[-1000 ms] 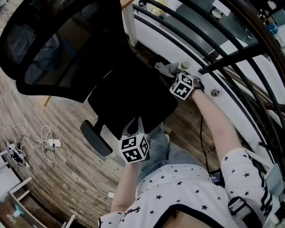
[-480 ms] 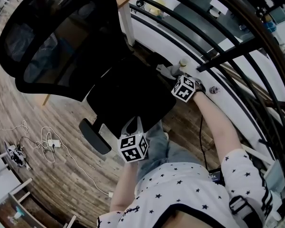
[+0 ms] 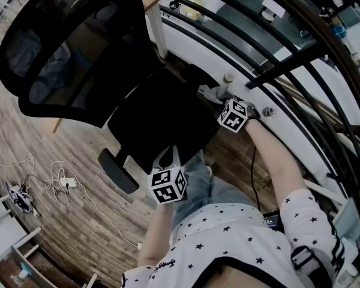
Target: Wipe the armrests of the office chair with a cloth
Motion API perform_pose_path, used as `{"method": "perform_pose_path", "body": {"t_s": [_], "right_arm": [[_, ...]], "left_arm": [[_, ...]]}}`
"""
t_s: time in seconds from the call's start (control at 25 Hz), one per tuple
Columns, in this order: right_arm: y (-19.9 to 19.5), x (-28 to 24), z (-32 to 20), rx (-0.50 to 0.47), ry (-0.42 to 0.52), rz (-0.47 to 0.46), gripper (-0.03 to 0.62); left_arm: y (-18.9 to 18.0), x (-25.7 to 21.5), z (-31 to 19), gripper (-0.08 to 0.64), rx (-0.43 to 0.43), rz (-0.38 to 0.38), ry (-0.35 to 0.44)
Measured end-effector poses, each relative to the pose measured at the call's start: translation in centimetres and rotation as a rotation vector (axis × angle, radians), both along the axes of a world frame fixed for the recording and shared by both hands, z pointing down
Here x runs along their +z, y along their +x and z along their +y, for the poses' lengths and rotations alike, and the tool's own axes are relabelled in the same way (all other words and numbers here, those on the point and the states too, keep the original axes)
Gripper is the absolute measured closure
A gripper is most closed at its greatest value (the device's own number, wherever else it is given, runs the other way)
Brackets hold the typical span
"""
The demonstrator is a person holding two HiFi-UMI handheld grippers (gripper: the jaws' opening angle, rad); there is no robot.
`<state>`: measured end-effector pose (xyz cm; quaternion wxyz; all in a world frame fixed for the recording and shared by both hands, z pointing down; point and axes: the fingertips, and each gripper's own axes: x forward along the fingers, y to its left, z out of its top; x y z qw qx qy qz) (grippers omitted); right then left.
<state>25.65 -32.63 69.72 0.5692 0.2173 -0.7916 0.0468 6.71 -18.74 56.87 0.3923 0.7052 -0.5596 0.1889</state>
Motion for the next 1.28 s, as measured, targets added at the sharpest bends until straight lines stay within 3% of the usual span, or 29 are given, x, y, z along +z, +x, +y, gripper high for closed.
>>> {"method": "perform_pose_path", "body": {"t_s": [1.0, 1.28], "right_arm": [[1.5, 0.6, 3.6, -0.017, -0.051, 0.032, 0.565], [1.2, -0.8, 5.0, 0.038, -0.056, -0.025, 0.565]], "left_arm": [[1.5, -0.7, 1.4, 0.557, 0.012, -0.001, 0.017], [1.1, -1.9, 1.1, 0.557, 0.001, -0.005, 0.052]]}}
